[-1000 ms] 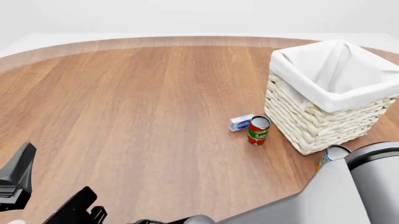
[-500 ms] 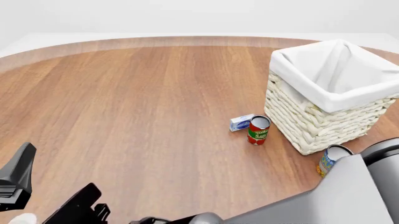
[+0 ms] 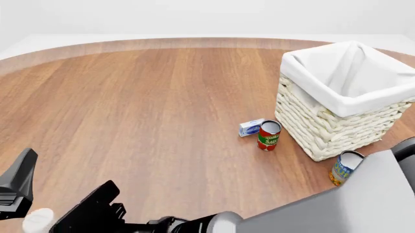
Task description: Pick up the ketchup, and put it in the basket.
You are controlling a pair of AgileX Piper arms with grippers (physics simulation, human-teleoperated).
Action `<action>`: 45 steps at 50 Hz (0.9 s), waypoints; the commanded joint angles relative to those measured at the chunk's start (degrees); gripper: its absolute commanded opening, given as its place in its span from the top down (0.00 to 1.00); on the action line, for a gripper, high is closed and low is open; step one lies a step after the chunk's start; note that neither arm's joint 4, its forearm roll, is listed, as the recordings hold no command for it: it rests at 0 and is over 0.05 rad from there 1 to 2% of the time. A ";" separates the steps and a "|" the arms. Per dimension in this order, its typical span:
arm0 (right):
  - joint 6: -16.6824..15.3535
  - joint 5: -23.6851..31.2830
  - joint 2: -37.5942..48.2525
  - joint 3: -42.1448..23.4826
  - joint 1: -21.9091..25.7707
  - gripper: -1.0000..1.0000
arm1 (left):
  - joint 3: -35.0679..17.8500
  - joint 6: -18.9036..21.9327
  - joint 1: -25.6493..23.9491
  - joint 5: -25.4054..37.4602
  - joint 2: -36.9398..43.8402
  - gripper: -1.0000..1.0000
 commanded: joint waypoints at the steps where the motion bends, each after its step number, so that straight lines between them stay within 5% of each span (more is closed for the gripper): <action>1: 1.57 -1.74 -1.48 2.25 -1.66 1.00 | 0.00 0.00 0.00 0.00 0.00 0.00; 45: 3.73 -6.22 -13.61 11.22 -12.70 1.00 | 0.00 0.00 0.00 0.00 0.00 0.00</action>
